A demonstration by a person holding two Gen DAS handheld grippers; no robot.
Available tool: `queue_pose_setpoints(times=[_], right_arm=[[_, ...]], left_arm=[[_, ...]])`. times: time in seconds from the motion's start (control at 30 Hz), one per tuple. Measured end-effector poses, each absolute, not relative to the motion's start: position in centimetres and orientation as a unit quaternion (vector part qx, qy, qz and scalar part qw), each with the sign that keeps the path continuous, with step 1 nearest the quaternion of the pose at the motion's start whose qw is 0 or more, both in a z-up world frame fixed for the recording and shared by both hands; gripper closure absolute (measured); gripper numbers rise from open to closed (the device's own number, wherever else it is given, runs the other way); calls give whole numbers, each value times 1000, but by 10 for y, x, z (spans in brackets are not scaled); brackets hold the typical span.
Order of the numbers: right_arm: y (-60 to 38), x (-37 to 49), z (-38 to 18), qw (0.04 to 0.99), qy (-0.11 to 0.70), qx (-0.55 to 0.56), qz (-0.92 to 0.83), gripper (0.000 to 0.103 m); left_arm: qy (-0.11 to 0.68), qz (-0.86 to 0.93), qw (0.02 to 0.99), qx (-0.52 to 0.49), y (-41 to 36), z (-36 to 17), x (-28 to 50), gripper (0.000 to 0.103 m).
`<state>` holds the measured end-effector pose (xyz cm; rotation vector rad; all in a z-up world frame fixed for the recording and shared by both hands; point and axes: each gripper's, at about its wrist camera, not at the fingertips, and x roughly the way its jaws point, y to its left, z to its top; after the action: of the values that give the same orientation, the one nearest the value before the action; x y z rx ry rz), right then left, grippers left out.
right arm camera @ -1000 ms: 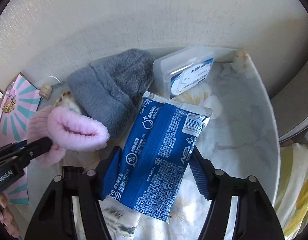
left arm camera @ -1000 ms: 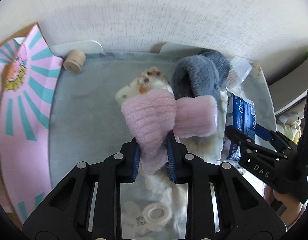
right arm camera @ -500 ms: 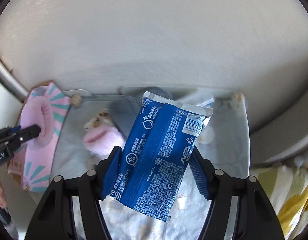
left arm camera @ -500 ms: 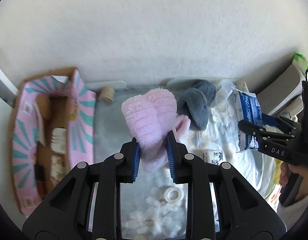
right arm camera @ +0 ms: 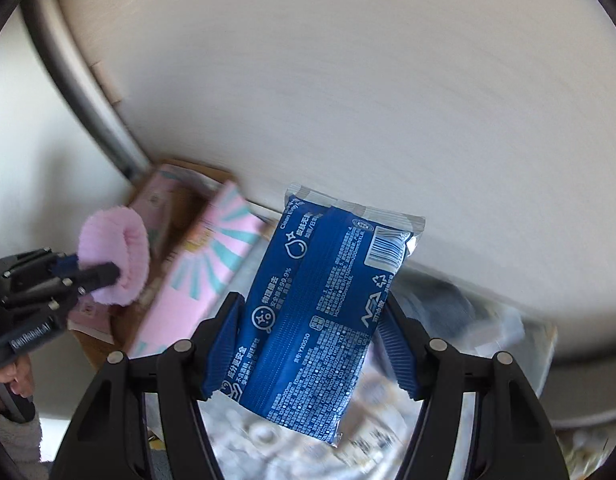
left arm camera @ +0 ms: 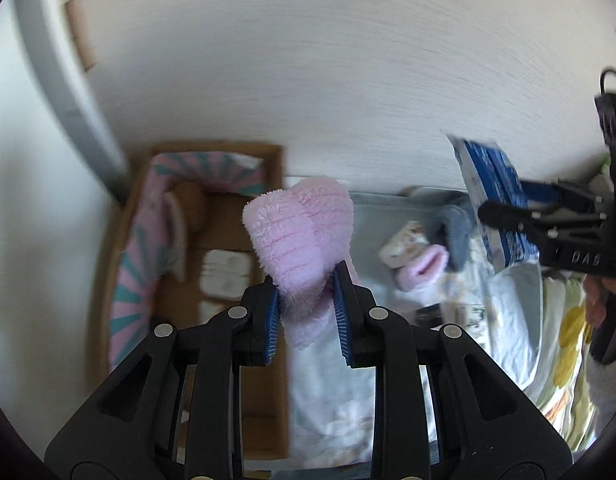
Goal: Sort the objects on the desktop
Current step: 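Carry pink sock and blue pack into the box and open both tools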
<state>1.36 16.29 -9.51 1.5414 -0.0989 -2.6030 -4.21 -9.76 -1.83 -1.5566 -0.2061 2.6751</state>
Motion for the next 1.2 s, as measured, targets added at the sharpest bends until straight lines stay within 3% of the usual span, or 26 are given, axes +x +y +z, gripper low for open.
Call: queue_pose_setpoints(times=[0.43, 0.7, 1.07, 1.13, 1.17, 1.2], right_arm=[[13, -83, -127, 196, 27, 525, -828, 41], [-34, -110, -176, 220, 48, 558, -799, 41], [-47, -122, -199, 216, 59, 570, -791, 39], [-45, -124, -200, 212, 55, 566, -795, 36], [-45, -124, -199, 208, 55, 560, -800, 23], [-44, -124, -197, 201, 58, 552, -807, 6]], left_arm=[[-118, 834, -55, -535, -187, -60, -2, 82], [-119, 818, -55, -560, -193, -90, 8, 82], [-119, 814, -56, -565, -192, -101, 13, 80], [-136, 806, -50, -574, -193, -105, 13, 74], [-143, 802, -50, -578, -194, -107, 13, 69], [-145, 799, -53, -581, -194, -109, 13, 42]])
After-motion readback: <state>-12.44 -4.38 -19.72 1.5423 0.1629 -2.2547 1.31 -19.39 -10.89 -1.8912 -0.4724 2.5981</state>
